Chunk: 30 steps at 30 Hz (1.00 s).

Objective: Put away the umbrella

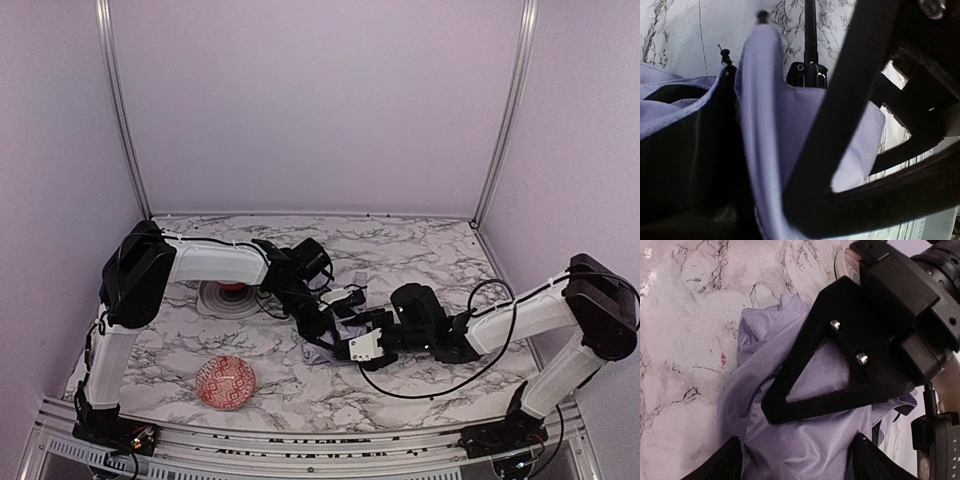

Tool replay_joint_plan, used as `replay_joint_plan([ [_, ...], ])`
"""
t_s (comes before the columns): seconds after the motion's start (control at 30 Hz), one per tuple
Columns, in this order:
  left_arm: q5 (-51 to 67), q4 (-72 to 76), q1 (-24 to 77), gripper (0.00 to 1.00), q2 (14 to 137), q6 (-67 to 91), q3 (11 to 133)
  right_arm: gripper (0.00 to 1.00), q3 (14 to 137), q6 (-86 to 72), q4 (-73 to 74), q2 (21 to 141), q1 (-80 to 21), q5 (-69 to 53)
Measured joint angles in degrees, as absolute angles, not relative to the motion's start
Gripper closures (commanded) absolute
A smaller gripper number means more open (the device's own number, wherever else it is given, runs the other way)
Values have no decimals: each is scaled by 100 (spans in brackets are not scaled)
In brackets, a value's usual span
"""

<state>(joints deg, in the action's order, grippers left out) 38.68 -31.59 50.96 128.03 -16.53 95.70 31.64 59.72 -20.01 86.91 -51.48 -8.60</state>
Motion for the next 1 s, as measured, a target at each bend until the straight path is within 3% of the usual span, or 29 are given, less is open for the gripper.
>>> replay_joint_plan([
  [0.13,3957,-3181,5087,100,12781,-1719,9478,33,3242,6134,-2128,8982,-5148,-585],
  [0.27,4053,-3234,5070,99,12776,-1813,9430,47,3245,6239,-2338,9196,-5153,-513],
  [0.4,4147,-3328,5024,59,12776,-1955,9437,69,3258,6246,-2491,9343,-5170,-545],
  [0.47,4217,-3378,4984,42,12776,-2027,9452,72,3297,6233,-2482,9428,-5194,-528],
  [0.6,4248,-3524,4928,27,12663,-2119,9485,74,3365,6086,-2392,9485,-5207,-447],
  [0.8,3693,-3162,4823,21,11904,-2265,8871,82,3529,5758,-2078,9480,-5196,-482],
  [1.0,3164,-1579,4609,24,9727,-2416,6980,83,4200,5070,-1061,9618,-5186,-670],
])
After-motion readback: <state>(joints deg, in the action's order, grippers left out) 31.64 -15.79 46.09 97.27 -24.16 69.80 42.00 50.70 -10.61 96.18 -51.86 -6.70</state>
